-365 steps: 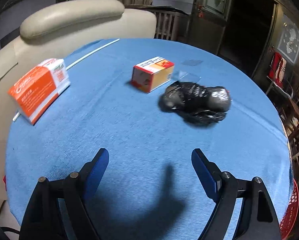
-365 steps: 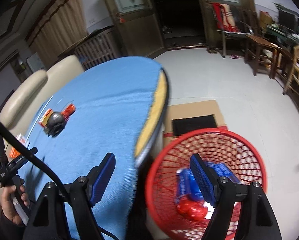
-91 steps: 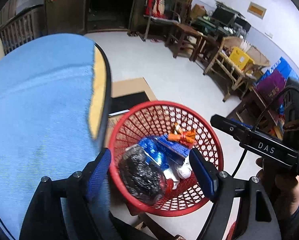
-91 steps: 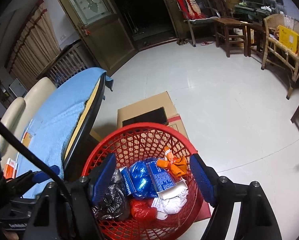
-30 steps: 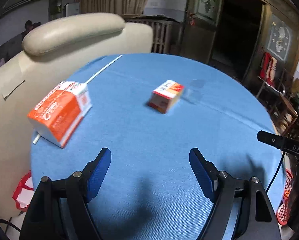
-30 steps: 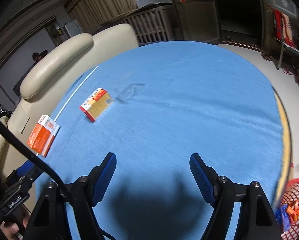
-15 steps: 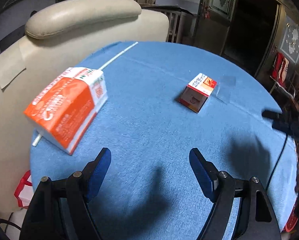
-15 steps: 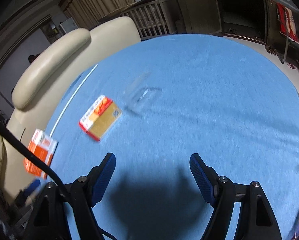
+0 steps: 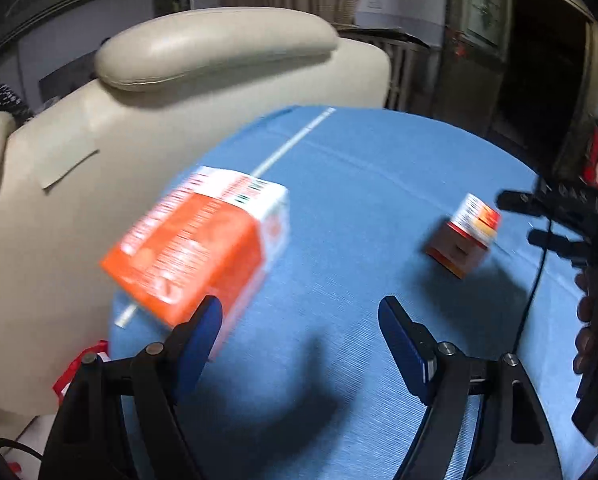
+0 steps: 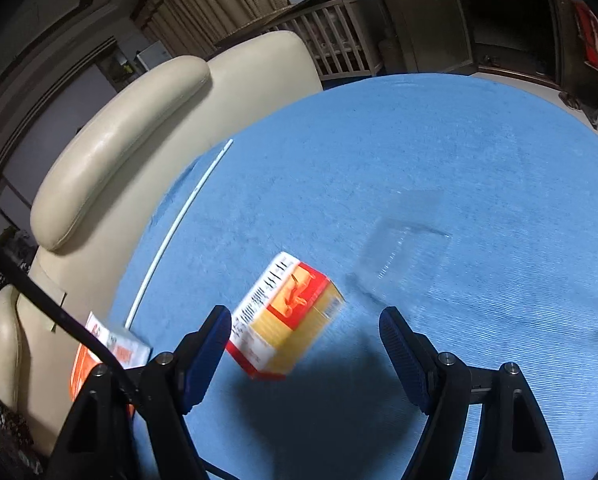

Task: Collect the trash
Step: 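Grasp the red-and-white medicine box with the left tool while the right grasps the clear plastic tray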

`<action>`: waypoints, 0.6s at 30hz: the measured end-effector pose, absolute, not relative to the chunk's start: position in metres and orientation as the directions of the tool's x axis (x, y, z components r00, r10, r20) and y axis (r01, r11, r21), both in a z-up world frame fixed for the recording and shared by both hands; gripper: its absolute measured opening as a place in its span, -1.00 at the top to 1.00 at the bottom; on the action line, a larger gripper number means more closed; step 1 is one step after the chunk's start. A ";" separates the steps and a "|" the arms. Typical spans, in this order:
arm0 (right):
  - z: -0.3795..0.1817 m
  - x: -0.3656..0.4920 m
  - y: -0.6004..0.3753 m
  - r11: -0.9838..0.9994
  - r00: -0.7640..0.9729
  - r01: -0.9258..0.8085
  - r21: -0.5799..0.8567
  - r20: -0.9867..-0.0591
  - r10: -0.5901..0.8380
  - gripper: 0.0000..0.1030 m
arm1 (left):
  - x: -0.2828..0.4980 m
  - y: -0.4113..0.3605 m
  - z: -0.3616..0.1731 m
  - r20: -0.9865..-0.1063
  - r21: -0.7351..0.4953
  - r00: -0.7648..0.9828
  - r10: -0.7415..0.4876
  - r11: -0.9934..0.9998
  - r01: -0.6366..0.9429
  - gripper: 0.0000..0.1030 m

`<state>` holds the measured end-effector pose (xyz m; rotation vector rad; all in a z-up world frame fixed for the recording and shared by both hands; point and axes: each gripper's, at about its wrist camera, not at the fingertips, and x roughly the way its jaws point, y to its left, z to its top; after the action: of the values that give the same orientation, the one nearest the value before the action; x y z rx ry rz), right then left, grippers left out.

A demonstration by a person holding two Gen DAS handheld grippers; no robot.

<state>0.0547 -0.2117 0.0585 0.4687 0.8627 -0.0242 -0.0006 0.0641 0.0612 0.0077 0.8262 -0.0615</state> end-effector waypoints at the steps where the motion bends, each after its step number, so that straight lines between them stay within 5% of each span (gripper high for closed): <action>1: 0.060 0.054 -0.213 0.894 0.668 0.211 0.396 -0.726 0.163 -0.54 | 0.002 0.067 0.063 -0.736 -0.024 0.675 -0.055 0.998 0.055 -0.57; 11: 0.057 0.017 -0.302 0.830 0.696 0.371 0.417 -0.716 0.048 -0.54 | 0.048 -0.038 0.062 -0.740 -0.055 0.578 -0.343 0.888 0.457 -0.65; 18: 0.050 0.004 -0.323 0.831 0.683 0.371 0.414 -0.728 0.057 -0.54 | 0.090 -0.095 0.041 -0.782 0.040 0.526 -0.334 0.815 0.578 -0.65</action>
<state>0.0044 -0.3227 0.0502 0.5768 0.8102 -0.1873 0.0901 -0.0955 0.0407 0.3124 0.8571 -0.5558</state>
